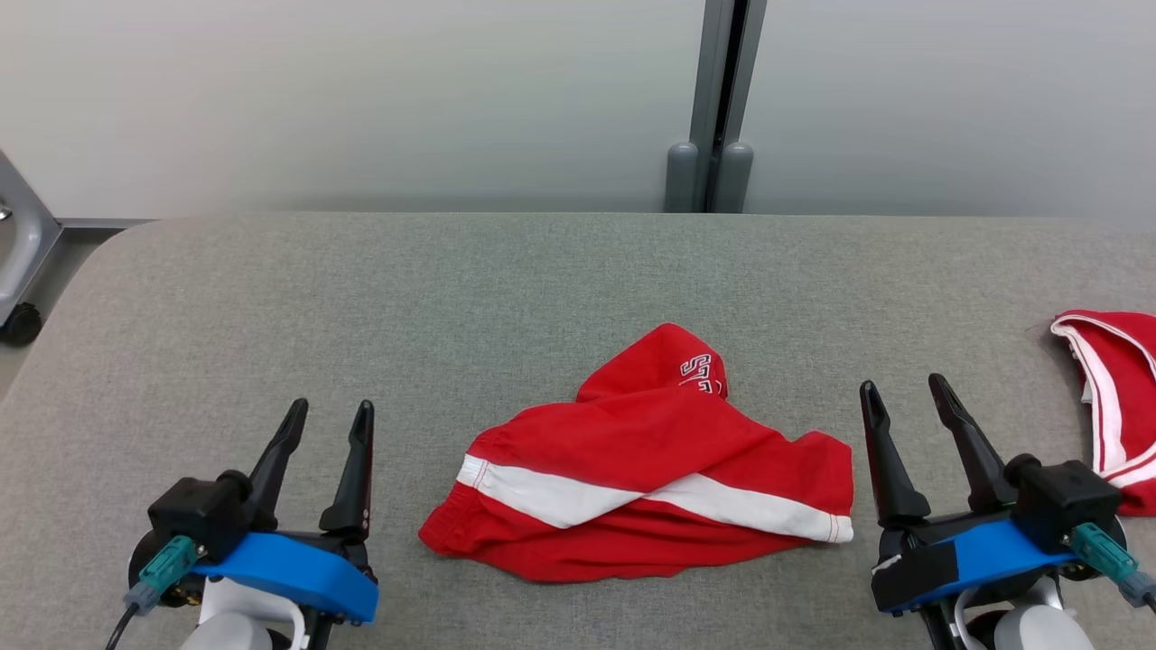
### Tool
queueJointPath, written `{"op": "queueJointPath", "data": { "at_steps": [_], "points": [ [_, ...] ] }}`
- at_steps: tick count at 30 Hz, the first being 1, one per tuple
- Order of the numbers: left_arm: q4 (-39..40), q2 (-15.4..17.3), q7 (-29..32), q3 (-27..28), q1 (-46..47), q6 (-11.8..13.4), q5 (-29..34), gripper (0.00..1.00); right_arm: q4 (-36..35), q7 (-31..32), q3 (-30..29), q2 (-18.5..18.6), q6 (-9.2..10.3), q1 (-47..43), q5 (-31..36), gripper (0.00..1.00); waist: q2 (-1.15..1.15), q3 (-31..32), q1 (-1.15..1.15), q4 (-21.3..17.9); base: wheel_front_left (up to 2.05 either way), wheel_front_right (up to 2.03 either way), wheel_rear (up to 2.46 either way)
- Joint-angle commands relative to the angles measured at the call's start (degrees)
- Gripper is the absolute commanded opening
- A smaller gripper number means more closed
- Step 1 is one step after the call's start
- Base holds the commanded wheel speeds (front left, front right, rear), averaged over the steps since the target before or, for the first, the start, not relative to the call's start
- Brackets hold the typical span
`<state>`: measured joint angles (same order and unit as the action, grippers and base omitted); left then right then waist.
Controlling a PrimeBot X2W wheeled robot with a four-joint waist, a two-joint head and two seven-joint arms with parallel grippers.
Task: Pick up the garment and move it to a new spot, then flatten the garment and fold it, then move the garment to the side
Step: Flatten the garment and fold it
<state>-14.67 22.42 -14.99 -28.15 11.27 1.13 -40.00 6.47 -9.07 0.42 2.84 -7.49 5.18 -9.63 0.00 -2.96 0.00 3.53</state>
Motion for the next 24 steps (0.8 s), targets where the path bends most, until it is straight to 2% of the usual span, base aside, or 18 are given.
{"op": "queueJointPath", "data": {
  "at_steps": [1,6,12,24],
  "points": [
    [0.1,-0.5,-0.2,1.6,-1.2,-0.7,1.7,1.00,-0.2,0.2,0.0,0.1,-0.01,-1.0,-0.2,1.00,0.00,0.1,0.00,-0.2,0.00,0.00,0.00],
    [-0.4,-2.6,-0.2,6.6,-3.1,-2.7,6.4,1.00,-0.2,0.1,-0.6,0.1,-0.01,-1.7,-0.7,1.00,0.00,0.1,0.00,-0.8,0.00,0.00,0.00],
    [-3.7,-3.9,-0.2,9.2,-2.0,-5.0,8.5,1.00,-0.1,0.7,-2.2,0.1,-0.01,-3.3,-0.3,1.00,0.00,0.1,0.00,-1.5,0.00,0.00,0.00],
    [-8.5,-5.0,-0.2,11.5,-0.3,-6.5,8.7,1.00,0.0,0.4,-3.1,0.1,-0.01,-5.3,-1.7,1.00,0.00,0.1,0.00,-2.4,0.00,0.00,0.00]
  ]
}}
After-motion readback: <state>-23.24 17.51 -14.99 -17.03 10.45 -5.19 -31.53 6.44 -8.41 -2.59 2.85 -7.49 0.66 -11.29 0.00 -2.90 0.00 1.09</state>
